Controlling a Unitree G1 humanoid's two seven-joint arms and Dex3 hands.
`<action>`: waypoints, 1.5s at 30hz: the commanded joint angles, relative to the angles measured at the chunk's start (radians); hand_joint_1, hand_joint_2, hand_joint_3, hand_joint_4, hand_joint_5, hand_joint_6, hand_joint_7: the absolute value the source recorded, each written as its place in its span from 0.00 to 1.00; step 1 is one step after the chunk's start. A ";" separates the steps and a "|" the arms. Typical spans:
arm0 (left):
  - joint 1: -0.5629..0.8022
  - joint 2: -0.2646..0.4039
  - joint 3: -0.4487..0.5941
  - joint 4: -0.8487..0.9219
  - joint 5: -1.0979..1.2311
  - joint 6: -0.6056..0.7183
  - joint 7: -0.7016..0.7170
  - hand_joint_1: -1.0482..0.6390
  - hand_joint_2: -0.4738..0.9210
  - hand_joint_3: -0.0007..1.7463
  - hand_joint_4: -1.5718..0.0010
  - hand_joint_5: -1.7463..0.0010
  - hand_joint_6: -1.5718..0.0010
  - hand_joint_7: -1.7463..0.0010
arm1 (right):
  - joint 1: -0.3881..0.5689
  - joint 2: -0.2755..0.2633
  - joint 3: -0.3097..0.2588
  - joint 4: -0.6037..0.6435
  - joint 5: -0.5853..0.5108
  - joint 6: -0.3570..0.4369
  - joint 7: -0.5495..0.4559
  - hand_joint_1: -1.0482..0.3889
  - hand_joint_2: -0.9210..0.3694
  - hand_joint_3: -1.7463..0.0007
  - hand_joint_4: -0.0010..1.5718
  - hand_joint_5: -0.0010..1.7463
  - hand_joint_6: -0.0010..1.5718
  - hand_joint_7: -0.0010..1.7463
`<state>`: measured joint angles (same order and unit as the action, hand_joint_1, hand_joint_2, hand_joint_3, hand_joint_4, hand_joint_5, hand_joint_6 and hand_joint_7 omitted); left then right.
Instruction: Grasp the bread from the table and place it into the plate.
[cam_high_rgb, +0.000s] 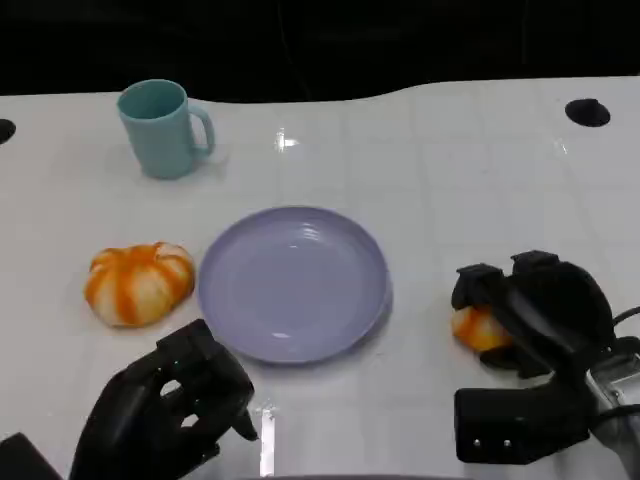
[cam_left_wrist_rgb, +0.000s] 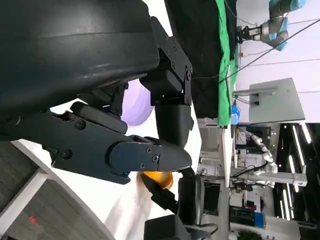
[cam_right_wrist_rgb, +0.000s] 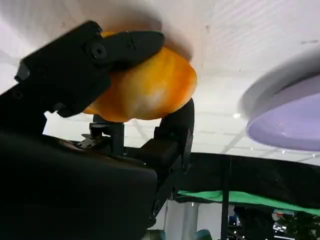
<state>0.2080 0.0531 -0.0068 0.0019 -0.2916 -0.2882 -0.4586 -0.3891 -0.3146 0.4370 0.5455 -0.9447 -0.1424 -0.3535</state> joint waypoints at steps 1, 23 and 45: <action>0.004 0.010 0.005 -0.005 0.005 -0.005 0.004 0.29 1.00 0.18 0.59 0.00 0.63 0.15 | -0.032 -0.017 0.004 0.031 0.015 -0.020 -0.051 0.61 0.34 0.42 0.58 1.00 0.42 1.00; -0.001 0.007 0.001 -0.001 0.016 0.003 0.016 0.30 1.00 0.18 0.59 0.00 0.63 0.14 | -0.095 0.035 -0.028 -0.068 0.178 -0.186 -0.096 0.58 0.48 0.26 0.62 1.00 0.46 1.00; 0.010 0.003 -0.014 0.002 0.032 -0.010 0.019 0.30 1.00 0.19 0.58 0.00 0.62 0.14 | -0.381 0.327 0.063 0.356 0.219 -0.264 -0.074 0.58 0.49 0.21 0.63 1.00 0.49 0.99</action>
<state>0.2053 0.0506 -0.0219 0.0152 -0.2613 -0.2989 -0.4506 -0.7188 -0.0094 0.4853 0.8246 -0.7190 -0.3946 -0.3890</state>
